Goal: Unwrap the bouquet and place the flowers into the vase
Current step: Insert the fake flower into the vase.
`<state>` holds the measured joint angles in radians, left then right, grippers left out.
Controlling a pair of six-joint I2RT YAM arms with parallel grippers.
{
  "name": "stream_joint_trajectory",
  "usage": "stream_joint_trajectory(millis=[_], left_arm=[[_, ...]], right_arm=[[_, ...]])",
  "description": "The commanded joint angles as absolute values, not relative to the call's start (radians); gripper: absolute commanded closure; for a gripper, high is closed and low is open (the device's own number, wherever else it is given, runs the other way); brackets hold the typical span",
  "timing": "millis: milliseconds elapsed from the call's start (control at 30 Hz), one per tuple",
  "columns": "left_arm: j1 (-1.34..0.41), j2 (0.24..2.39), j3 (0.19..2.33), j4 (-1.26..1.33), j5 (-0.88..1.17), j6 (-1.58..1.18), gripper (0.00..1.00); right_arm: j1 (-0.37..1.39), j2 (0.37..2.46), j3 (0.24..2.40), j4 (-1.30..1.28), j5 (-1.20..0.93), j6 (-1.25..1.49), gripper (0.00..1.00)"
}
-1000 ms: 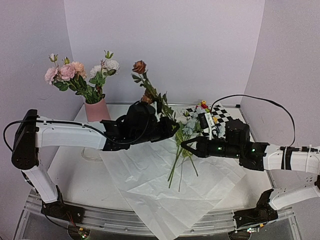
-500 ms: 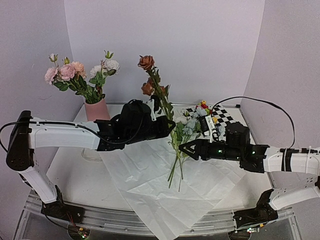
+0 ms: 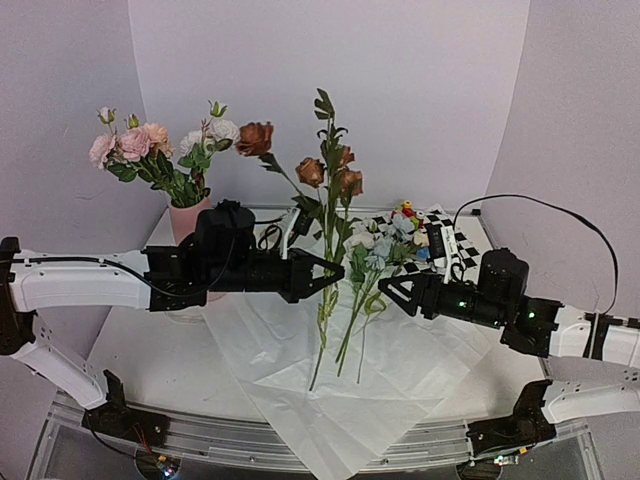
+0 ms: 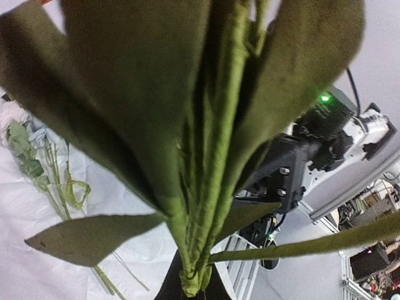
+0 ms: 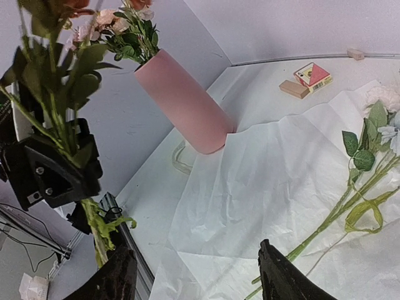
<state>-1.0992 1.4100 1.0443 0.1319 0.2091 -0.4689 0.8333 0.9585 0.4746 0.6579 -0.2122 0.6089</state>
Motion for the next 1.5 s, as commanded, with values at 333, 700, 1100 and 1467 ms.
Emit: stream_joint_trajectory(millis=[333, 700, 1100, 1467], left_arm=[[-1.099, 1.185, 0.974, 0.125, 0.070, -0.283, 1.00], [-1.100, 0.954, 0.984, 0.016, -0.748, -0.174, 1.00], [-0.967, 0.964, 1.054, 0.215, -1.038, 0.171, 1.00], [-0.733, 1.097, 1.136, 0.361, -0.814, 0.177, 1.00]], right_arm=[[0.830, 0.896, 0.454, 0.692, -0.180, 0.580, 0.32], [0.831, 0.912, 0.466, 0.692, -0.175, 0.566, 0.32], [0.831, 0.954, 0.485, 0.700, -0.181, 0.561, 0.32], [0.831, 0.928, 0.470, 0.702, -0.180, 0.560, 0.32]])
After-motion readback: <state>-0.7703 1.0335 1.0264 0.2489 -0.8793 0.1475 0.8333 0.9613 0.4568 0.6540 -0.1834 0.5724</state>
